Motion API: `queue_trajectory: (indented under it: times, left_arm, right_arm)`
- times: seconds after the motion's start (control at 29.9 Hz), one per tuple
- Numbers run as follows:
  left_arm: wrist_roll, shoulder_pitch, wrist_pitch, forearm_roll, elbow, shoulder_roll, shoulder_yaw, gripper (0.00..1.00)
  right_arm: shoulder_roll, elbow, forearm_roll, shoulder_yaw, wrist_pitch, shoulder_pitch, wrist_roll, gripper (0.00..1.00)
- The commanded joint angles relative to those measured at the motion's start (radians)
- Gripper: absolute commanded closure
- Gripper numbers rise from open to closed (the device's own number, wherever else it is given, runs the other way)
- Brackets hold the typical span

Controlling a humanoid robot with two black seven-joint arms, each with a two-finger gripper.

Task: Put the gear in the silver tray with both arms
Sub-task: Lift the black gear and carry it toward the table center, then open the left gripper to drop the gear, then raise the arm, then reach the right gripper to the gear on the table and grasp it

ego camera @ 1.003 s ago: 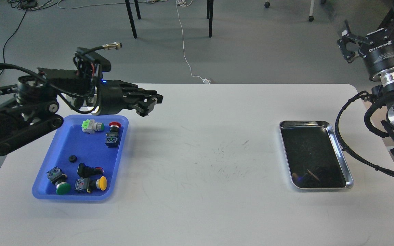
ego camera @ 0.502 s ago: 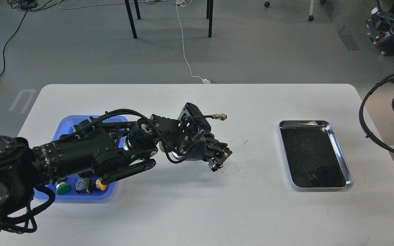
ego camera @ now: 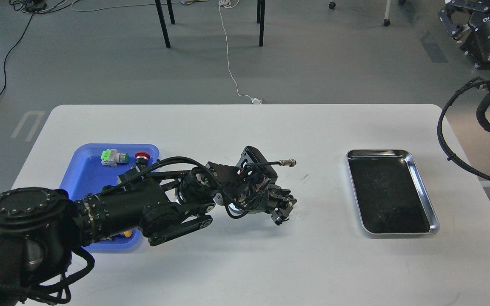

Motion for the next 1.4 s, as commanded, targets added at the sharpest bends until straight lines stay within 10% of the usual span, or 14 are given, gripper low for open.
queue_trajectory:
  times: [0.0, 0.53, 0.77, 1.37]
  left_arm:
    - [-0.003, 0.000, 0.025, -0.107, -0.001, 0.010, -0.005, 0.44]
    - [-0.018, -0.027, 0.009, -1.052, -0.067, 0.323, -0.388, 0.24]
    - [-0.112, 0.002, -0.001, -1.558, -0.018, 0.426, -0.514, 0.16]
    - [-0.109, 0.177, -0.125, -2.071, 0.010, 0.619, -0.597, 0.07]
  right_arm:
    - [-0.009, 0.000, -0.001, -0.025, 0.001, 0.003, -0.001, 0.01]
    - [-0.138, 0.009, -0.007, -0.302, 0.037, 0.208, 0.012, 0.01]
    - [-0.122, 0.009, -0.141, -0.637, 0.037, 0.449, 0.013, 0.01]
    - [0.237, 0.173, -0.868, -1.463, 0.003, 0.741, 0.044, 0.02]
